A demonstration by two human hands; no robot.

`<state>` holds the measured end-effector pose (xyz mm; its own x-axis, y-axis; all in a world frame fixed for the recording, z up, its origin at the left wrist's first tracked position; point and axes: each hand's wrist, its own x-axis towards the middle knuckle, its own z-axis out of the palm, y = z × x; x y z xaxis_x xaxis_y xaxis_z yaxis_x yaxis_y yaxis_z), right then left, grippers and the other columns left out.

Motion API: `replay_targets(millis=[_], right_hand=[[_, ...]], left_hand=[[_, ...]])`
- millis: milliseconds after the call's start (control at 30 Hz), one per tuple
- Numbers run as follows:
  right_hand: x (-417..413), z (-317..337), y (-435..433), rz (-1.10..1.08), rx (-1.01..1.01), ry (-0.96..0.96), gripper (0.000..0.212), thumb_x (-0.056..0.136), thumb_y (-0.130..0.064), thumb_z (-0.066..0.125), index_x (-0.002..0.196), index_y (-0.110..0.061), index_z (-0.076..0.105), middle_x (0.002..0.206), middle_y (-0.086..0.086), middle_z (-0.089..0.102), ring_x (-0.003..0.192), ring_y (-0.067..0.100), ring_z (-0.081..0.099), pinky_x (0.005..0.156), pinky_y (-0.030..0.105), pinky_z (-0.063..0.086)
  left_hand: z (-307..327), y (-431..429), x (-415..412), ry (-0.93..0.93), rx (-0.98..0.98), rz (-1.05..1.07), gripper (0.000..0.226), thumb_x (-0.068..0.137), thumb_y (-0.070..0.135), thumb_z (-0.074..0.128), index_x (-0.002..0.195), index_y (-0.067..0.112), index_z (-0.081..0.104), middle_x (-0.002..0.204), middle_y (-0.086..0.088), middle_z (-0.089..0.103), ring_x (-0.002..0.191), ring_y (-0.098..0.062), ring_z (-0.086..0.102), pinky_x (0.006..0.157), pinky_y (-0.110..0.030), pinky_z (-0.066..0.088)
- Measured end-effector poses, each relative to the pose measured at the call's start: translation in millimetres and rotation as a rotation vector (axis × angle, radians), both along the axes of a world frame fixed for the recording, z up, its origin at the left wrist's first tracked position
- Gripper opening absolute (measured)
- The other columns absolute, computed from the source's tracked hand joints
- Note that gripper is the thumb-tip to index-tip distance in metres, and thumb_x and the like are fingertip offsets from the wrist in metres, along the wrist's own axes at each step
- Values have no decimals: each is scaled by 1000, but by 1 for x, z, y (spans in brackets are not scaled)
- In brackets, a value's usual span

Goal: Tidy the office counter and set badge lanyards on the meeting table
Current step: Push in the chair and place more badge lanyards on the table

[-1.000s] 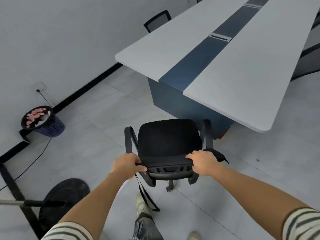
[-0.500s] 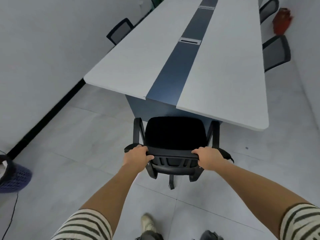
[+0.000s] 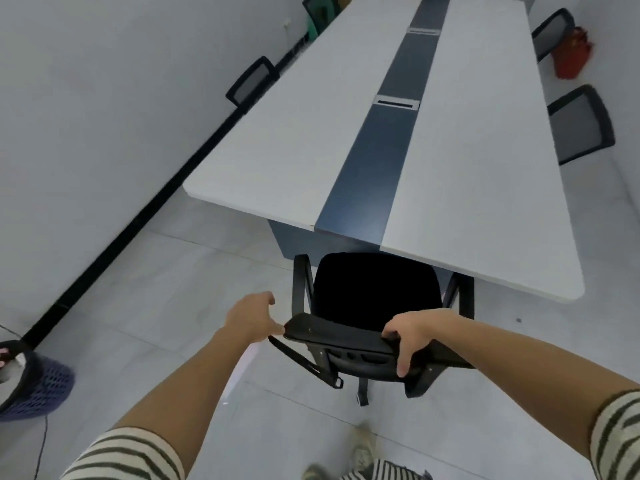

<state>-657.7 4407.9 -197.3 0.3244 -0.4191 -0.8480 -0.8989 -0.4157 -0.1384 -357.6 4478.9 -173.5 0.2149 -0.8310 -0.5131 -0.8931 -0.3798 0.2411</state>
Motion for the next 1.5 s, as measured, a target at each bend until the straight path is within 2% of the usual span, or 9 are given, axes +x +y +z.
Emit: replay_targets(millis=[100,167,233,333,467,667,833,1100,1500], right_hand=[[57,16,-25,-16,23,-111,93,69,-52,81,148,-25,39,144,-2,44,129,24,47,107,40,41],[97,25,-44,-51,-6,-236,81,79,-46,77,147,-23,40,142,2,49,124,22,52,106,36,43],[136,36,-63,-37,-61,-316,70,85,-43,72,145,-22,43,138,4,52,123,22,53,106,35,43],[211,47,-88,45,-91,-377,60,88,-41,67,141,-20,47,140,3,49,124,21,50,107,33,40],[293,42,-115,105,-103,-414,56,88,-42,67,138,-21,51,136,2,50,115,17,52,103,29,40],[440,29,-164,60,-149,-434,53,90,-41,65,137,-22,51,138,1,49,122,20,50,104,32,42],[551,43,-200,2,-209,-460,49,89,-40,66,134,-23,54,136,4,53,119,23,53,103,38,44],[655,50,-285,-54,-286,-473,45,91,-35,65,132,-19,55,134,5,54,118,25,53,100,35,43],[785,36,-499,-257,-301,-425,48,92,-35,64,136,-20,51,133,6,55,108,25,61,93,33,49]], left_hand=[[23,-5,55,-43,204,112,71,71,34,83,128,14,47,122,-8,55,100,-22,55,85,-31,48],[35,-2,85,-71,297,167,66,68,34,85,118,11,49,109,-5,56,81,-17,56,75,-30,48],[41,1,107,-81,332,213,63,70,35,84,116,9,49,107,-6,58,81,-18,57,74,-30,48],[43,8,159,-23,334,358,63,73,39,80,117,6,51,93,-6,62,101,-27,62,82,-34,49],[40,7,226,119,256,487,39,73,36,81,81,10,54,77,-2,54,69,-17,55,58,-23,40],[38,-22,367,270,49,660,16,76,6,76,87,5,65,87,-11,62,77,-23,56,67,-28,48],[61,-59,486,313,-99,690,9,85,-2,59,82,3,65,83,-9,60,75,-19,54,58,-22,46],[72,-167,597,363,-134,623,10,91,5,57,86,4,65,72,-8,56,60,-13,53,46,-17,43],[85,-396,736,327,-169,436,9,89,5,57,86,2,64,70,-10,59,56,-14,52,47,-20,41]])
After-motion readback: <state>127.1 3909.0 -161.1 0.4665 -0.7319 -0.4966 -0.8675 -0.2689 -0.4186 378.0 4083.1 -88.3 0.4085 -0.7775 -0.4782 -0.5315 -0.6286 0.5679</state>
